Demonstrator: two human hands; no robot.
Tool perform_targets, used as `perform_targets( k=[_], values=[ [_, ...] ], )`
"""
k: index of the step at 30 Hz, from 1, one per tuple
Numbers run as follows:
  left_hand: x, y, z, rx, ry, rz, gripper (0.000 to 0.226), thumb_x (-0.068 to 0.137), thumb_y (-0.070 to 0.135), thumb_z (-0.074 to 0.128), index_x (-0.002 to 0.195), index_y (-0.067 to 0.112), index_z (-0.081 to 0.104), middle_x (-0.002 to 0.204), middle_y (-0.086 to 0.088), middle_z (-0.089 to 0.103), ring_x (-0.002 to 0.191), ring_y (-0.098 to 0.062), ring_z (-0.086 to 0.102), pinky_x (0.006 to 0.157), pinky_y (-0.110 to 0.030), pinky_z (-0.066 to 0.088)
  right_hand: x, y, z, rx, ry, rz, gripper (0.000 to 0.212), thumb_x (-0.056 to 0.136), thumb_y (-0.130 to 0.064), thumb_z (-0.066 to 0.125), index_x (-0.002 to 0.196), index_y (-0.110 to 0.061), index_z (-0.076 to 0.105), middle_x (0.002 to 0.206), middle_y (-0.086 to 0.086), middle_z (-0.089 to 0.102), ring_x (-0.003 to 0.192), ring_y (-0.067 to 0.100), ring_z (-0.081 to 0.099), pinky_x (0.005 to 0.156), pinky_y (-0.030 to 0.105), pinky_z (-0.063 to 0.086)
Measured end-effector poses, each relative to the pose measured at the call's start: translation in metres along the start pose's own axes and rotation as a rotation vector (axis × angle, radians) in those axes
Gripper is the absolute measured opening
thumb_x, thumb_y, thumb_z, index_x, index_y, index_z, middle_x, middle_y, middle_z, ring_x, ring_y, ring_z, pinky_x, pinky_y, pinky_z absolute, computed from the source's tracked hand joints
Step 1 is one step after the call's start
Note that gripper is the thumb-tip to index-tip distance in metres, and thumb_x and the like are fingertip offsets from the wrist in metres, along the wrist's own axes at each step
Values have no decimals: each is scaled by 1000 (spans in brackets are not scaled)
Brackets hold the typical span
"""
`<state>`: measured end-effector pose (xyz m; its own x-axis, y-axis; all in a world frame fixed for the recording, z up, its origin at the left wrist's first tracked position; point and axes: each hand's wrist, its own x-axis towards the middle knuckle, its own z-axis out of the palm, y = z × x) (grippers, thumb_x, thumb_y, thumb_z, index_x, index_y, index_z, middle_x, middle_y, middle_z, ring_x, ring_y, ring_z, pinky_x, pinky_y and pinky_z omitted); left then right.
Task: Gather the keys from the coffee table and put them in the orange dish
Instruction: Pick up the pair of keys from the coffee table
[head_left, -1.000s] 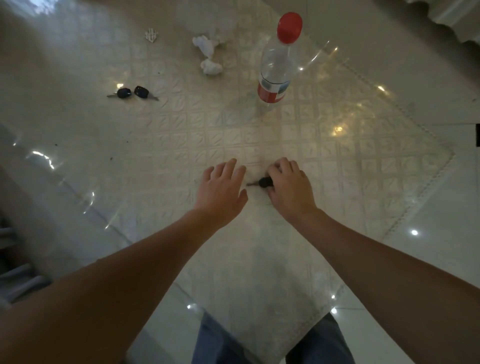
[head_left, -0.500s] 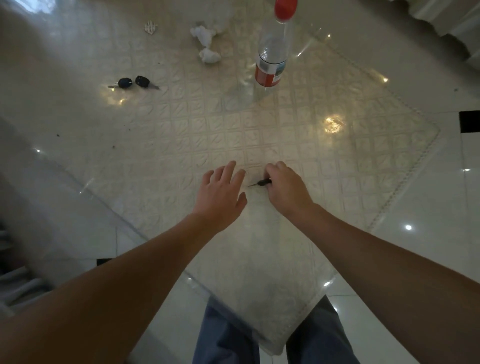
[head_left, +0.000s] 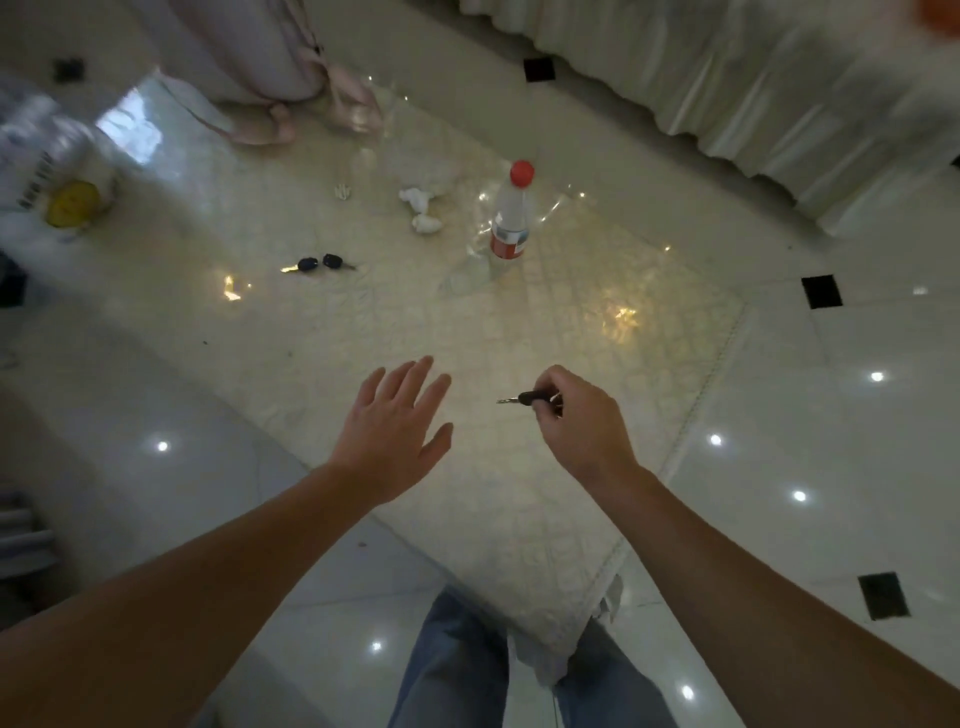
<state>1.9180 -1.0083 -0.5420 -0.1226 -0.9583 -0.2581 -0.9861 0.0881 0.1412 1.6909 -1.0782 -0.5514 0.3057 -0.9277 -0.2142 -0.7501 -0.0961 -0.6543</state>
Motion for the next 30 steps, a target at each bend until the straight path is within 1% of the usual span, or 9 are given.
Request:
perform_targets(
  k=[3,7,10,12,16,19,24,27,30],
  values=[
    [-25,22,-35,-37,74,-69,58,97,49,35,145,16,36,154,-14,32,141,-32,32,116,-51,25,-23,-27,-31,22,43,16,12,86,-21,62,84,-31,55,76,-14,64,67,3,59,57,26,49],
    [-52,62,-86,-60,175,-161,57,96,47,37,144,17,35,154,-13,33,140,-31,33,115,-51,27,-55,-65,-77,31,75,-53,12,85,-22,62,84,-31,55,76,-14,64,68,2,59,58,22,48],
    [-75,89,-126,-67,263,-220,56,96,47,37,144,18,34,154,-12,33,140,-31,33,114,-52,28,-78,-92,-115,17,77,-137,10,86,-20,63,83,-28,57,75,-12,63,67,6,57,59,25,48],
    [-92,104,-150,-58,308,-236,56,96,48,36,144,18,34,155,-12,32,140,-31,33,114,-52,27,-94,-110,-141,11,86,-190,8,86,-20,63,83,-26,58,75,-12,64,67,8,58,57,26,48],
    [-131,129,-191,-51,401,-250,56,97,48,35,145,19,33,154,-11,33,139,-30,34,115,-51,26,-132,-139,-183,-1,155,-258,8,84,-21,64,82,-28,59,70,-14,61,62,5,54,52,19,37],
    [-162,143,-213,-37,461,-245,56,97,51,32,144,20,32,154,-10,34,140,-28,33,116,-50,26,-156,-161,-200,23,169,-303,8,83,-22,65,82,-28,60,71,-15,63,63,3,56,54,20,41],
    [-201,146,-243,28,488,-235,57,96,51,32,143,19,35,153,-11,35,138,-29,35,115,-49,25,-182,-196,-212,-2,126,-403,5,84,-21,66,85,-25,63,74,-14,64,65,4,57,57,14,39],
    [-216,137,-258,77,517,-234,57,96,51,33,142,18,38,152,-11,38,136,-29,38,114,-49,26,-191,-214,-217,-3,148,-442,9,83,-19,65,81,-26,58,70,-15,61,62,3,55,55,18,39],
    [-228,117,-271,105,527,-228,57,94,52,33,142,20,40,151,-10,39,135,-28,39,114,-49,26,-199,-232,-219,-32,166,-484,16,82,-18,65,78,-29,54,68,-14,60,60,1,53,53,18,35]
  ],
)
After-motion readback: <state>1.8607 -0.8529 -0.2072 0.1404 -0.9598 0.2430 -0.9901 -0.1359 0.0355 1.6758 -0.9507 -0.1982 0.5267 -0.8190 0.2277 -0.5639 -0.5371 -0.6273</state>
